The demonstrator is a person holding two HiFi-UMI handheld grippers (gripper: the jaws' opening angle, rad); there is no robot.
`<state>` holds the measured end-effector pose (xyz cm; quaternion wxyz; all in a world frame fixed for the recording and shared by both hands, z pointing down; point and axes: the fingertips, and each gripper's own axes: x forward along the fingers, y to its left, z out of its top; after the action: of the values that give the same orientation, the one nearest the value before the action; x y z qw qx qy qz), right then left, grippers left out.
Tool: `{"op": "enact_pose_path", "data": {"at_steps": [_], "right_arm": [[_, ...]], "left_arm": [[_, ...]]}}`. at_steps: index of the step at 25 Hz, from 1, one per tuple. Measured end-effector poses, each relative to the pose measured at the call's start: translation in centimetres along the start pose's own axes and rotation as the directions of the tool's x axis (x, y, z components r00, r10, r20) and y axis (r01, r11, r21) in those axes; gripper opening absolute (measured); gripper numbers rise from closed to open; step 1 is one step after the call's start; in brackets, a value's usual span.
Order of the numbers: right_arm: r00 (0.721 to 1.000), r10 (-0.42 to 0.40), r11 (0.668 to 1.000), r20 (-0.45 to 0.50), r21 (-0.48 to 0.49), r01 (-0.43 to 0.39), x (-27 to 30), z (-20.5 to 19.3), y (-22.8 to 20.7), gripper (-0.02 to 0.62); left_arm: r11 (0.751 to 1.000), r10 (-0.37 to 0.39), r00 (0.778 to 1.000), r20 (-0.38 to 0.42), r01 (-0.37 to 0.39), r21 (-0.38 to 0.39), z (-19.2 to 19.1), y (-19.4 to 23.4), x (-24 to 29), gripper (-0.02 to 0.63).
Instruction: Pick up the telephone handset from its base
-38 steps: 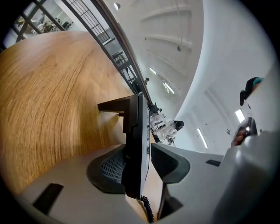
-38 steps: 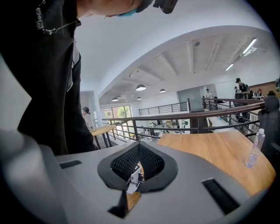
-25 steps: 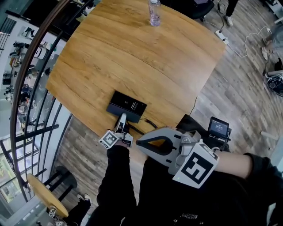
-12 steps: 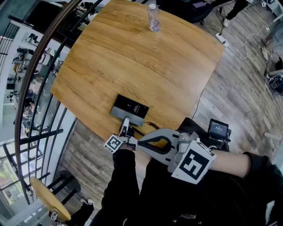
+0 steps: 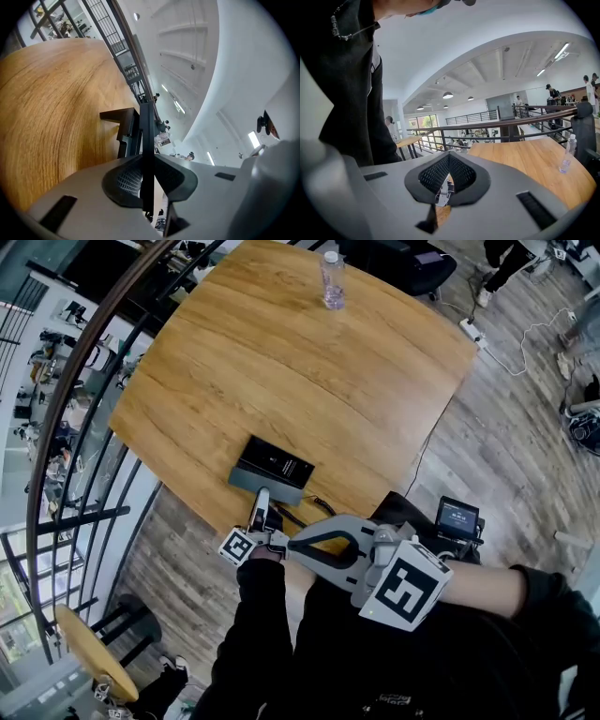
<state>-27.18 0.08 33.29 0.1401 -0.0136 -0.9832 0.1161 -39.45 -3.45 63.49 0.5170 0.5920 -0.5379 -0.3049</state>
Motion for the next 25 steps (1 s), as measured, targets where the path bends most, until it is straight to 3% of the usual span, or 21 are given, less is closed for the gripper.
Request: {"op": "enact_pose_path", "data": {"at_steps": [7,12,18,25], "right_arm": [[0.998,0.054,0.998,-0.022,-0.027,-0.055,0.3,-0.3,1.7,0.017],[0.995,0.094,0.993,-0.024,-0.068,-0.096,-0.1,0.3,3.5,0.017],[0.983,0.183,0.976,-0.033,-0.114,-0.186,0.6,0.7,6.1,0.017],[0.968,0.246,0.955,-0.057,-0.155,-0.252,1.0,0.6,9.1,0.017]], "left_arm": [[0.996,-0.035,0.997,0.075,0.042,-0.083,-3.5,-2.9,-4.1,0.077],[0.997,-0.068,0.996,0.061,0.070,-0.033,-5.8,-5.4,-5.9,0.077],[0.992,-0.128,0.980,0.150,0.126,0.025,-4.3,-9.6,-7.7,0.075],[0.987,-0.123,0.970,0.210,0.098,0.126,-3.4,-13.6,-11.3,0.077]]}}
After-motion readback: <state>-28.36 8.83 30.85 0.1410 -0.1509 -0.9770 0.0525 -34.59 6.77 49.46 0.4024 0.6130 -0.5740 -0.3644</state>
